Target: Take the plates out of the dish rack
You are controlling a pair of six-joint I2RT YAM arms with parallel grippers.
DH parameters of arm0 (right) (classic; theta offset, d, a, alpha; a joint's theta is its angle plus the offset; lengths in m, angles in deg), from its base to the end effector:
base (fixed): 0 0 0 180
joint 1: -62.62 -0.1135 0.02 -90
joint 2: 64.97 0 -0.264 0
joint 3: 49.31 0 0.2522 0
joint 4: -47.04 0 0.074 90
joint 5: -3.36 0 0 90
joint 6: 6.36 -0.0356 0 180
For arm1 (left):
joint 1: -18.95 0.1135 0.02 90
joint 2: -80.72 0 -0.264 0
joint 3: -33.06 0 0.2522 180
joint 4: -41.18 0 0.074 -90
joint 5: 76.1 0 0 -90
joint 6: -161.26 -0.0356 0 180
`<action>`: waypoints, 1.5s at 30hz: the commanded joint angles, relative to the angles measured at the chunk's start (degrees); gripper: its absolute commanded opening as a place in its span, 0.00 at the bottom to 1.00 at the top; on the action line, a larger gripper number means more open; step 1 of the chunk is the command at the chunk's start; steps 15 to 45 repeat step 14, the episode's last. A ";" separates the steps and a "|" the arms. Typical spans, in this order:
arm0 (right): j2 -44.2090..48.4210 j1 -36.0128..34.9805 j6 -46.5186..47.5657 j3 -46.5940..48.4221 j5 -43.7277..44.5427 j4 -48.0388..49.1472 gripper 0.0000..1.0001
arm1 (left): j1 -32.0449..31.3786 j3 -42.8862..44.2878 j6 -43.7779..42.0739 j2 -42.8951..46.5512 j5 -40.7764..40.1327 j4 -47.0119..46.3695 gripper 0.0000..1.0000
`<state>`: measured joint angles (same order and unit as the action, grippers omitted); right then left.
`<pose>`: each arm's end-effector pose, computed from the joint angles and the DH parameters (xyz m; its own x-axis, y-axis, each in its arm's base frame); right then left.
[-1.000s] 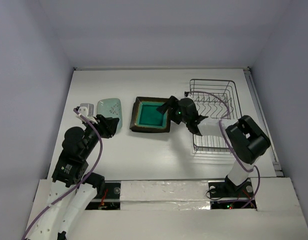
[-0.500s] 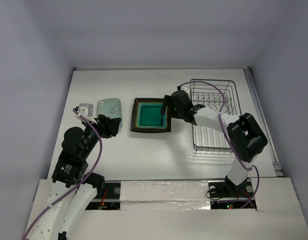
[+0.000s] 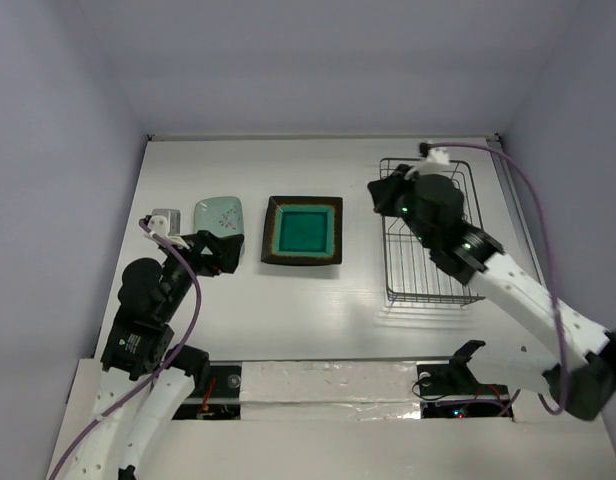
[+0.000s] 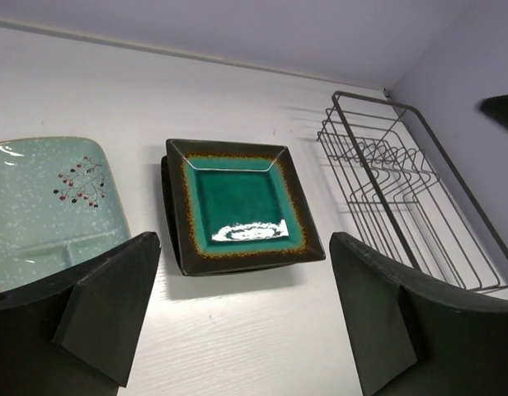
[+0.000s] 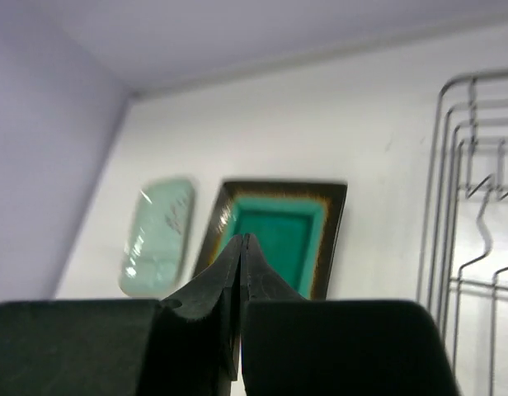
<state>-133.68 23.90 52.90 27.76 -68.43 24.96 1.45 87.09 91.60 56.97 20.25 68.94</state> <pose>0.2242 0.1655 0.3706 -0.3417 0.3484 -0.8729 -0.2125 0.8761 0.4329 0.0994 -0.0355 0.3518 -0.1012 -0.3303 -0.9384 0.3936 0.8530 -0.3427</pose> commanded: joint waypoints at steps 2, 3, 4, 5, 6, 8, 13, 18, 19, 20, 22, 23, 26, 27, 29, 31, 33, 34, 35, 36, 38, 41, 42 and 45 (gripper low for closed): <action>16.18 -0.04 4.10 -5.28 8.75 2.25 0.07 | 0.36 4.72 -0.83 -0.77 -1.43 -2.93 0.83; 19.11 -0.04 4.55 -6.17 10.33 2.77 0.13 | 0.36 6.73 -0.74 -1.12 -1.43 -2.93 0.84; 22.01 -0.04 4.99 -7.05 12.87 3.74 0.20 | 0.36 7.71 -0.74 -1.39 -1.43 -3.19 0.84; 24.73 -0.04 5.69 -7.93 14.03 4.18 0.38 | 0.36 8.76 -0.74 -1.48 -1.51 -3.62 0.85; 29.72 -0.04 6.04 -9.59 15.26 4.62 0.51 | 0.36 10.69 -0.56 -1.65 -1.60 -3.89 0.85; 33.97 -0.04 7.70 -11.18 16.67 6.64 0.88 | 0.36 12.02 -0.12 -1.57 -1.78 -5.11 0.85; 36.55 -0.04 7.02 -13.65 17.29 6.83 1.00 | 0.36 7.20 2.59 -0.07 3.40 -11.62 0.86; 35.93 -0.04 6.23 -13.30 17.46 5.78 1.00 | 0.36 5.54 3.30 -0.16 3.75 -12.50 0.87; 35.93 -0.04 6.23 -13.30 17.46 5.78 1.00 | 0.36 5.54 3.30 -0.16 3.75 -12.50 0.87; 35.93 -0.04 6.23 -13.30 17.46 5.78 1.00 | 0.36 5.54 3.30 -0.16 3.75 -12.50 0.87; 35.93 -0.04 6.23 -13.30 17.46 5.78 1.00 | 0.36 5.54 3.30 -0.16 3.75 -12.50 0.87; 35.93 -0.04 6.23 -13.30 17.46 5.78 1.00 | 0.36 5.54 3.30 -0.16 3.75 -12.50 0.87; 35.93 -0.04 6.23 -13.30 17.46 5.78 1.00 | 0.36 5.54 3.30 -0.16 3.75 -12.50 0.87; 35.93 -0.04 6.23 -13.30 17.46 5.78 1.00 | 0.36 5.54 3.30 -0.16 3.75 -12.50 0.87; 35.93 -0.04 6.23 -13.30 17.46 5.78 1.00 | 0.36 5.54 3.30 -0.16 3.75 -12.50 0.87; 35.93 -0.04 6.23 -13.30 17.46 5.78 1.00 | 0.36 5.54 3.30 -0.16 3.75 -12.50 0.87; 35.93 -0.04 6.23 -13.30 17.46 5.78 1.00 | 0.36 5.54 3.30 -0.16 3.75 -12.50 0.87; 35.93 -0.04 6.23 -13.30 17.46 5.78 1.00 | 0.36 5.54 3.30 -0.16 3.75 -12.50 0.87; 35.93 -0.04 6.23 -13.30 17.46 5.78 1.00 | 0.36 5.54 3.30 -0.16 3.75 -12.50 0.87; 35.93 -0.04 6.23 -13.30 17.46 5.78 1.00 | 0.36 5.54 3.30 -0.16 3.75 -12.50 0.87; 35.93 -0.04 6.23 -13.30 17.46 5.78 1.00 | 0.36 5.54 3.30 -0.16 3.75 -12.50 0.87; 35.93 -0.04 6.23 -13.30 17.46 5.78 1.00 | 0.36 5.54 3.30 -0.16 3.75 -12.50 0.87; 35.93 -0.04 6.23 -13.30 17.46 5.78 1.00 | 0.36 5.54 3.30 -0.16 3.75 -12.50 0.87; 35.93 -0.04 6.23 -13.30 17.46 5.78 1.00 | 0.36 5.54 3.30 -0.16 3.75 -12.50 0.87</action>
